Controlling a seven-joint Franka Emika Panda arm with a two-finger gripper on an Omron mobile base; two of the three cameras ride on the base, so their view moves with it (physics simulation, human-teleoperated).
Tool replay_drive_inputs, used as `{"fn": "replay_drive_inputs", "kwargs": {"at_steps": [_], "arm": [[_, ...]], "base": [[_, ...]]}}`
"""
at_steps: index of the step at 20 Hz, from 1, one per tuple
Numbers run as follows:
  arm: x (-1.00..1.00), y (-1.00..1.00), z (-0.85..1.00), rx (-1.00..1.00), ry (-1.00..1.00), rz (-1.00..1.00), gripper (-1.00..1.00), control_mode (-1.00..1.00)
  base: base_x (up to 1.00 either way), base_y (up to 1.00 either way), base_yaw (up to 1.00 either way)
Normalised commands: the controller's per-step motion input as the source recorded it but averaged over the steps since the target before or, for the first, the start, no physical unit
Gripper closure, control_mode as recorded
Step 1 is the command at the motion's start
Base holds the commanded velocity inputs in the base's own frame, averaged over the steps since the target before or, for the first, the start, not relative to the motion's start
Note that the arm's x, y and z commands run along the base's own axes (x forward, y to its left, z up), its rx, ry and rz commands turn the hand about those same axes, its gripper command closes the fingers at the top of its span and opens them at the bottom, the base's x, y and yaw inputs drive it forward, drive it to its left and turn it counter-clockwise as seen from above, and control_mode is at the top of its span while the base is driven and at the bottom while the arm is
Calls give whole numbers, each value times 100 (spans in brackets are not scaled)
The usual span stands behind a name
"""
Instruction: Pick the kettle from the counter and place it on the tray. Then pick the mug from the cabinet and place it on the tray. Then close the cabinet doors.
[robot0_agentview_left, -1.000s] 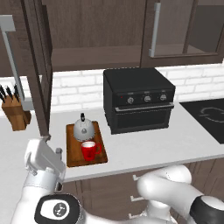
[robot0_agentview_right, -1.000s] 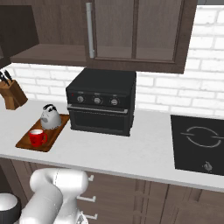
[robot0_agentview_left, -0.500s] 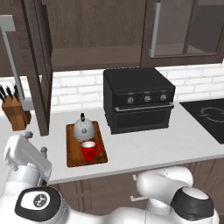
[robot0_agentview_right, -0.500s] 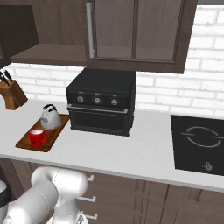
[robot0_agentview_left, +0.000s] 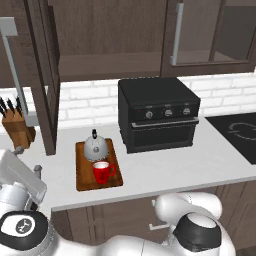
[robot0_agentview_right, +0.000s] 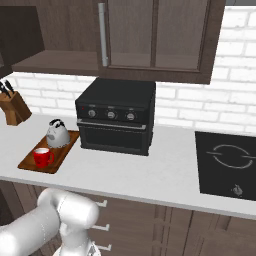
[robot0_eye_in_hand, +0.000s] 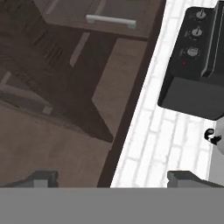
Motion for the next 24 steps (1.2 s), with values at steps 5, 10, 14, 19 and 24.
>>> {"fn": "replay_drive_inputs", "kwargs": {"at_steps": [5, 10, 14, 19, 24], "arm": [[10, 1, 23, 0, 7, -18, -100, -100], [11, 0, 32, -1, 8, -18, -100, -100], [0, 0, 30, -1, 10, -17, -100, -100], [0, -13, 31, 0, 8, -17, -100, -100], [0, -20, 30, 0, 7, -17, -100, -100]], "base": [[0, 0, 0], [0, 0, 0], [0, 0, 0], [0, 0, 0], [0, 0, 0]]}}
